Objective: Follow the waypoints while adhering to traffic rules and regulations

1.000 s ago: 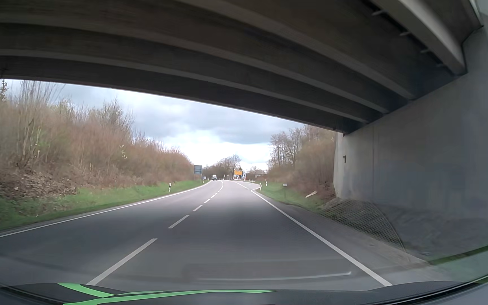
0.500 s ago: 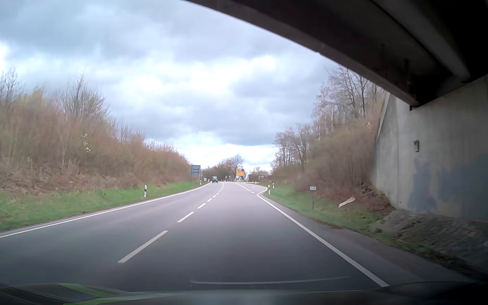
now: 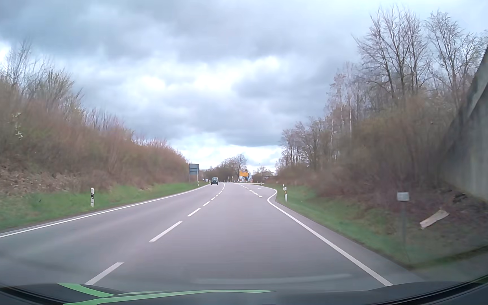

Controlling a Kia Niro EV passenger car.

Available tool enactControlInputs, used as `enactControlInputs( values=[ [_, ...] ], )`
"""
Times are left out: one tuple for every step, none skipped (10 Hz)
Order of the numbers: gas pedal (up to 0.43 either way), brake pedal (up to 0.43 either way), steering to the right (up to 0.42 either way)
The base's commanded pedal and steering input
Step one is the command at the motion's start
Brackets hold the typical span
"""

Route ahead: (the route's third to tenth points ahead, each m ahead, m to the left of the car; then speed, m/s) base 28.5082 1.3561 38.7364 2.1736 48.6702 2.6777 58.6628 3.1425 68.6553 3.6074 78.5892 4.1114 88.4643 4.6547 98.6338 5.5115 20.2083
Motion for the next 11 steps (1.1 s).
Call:
enactControlInputs(
  values=[
    [0.169, 0.000, -0.004],
    [0.169, 0.000, -0.004],
    [0.169, 0.000, -0.004],
    [0.169, 0.000, -0.003],
    [0.169, 0.000, -0.003],
    [0.169, 0.000, -0.002],
    [0.169, 0.000, -0.002],
    [0.169, 0.000, -0.001],
    [0.177, 0.000, -0.001],
    [0.177, 0.000, -0.001],
    [0.177, 0.000, -0.001]
  ],
)
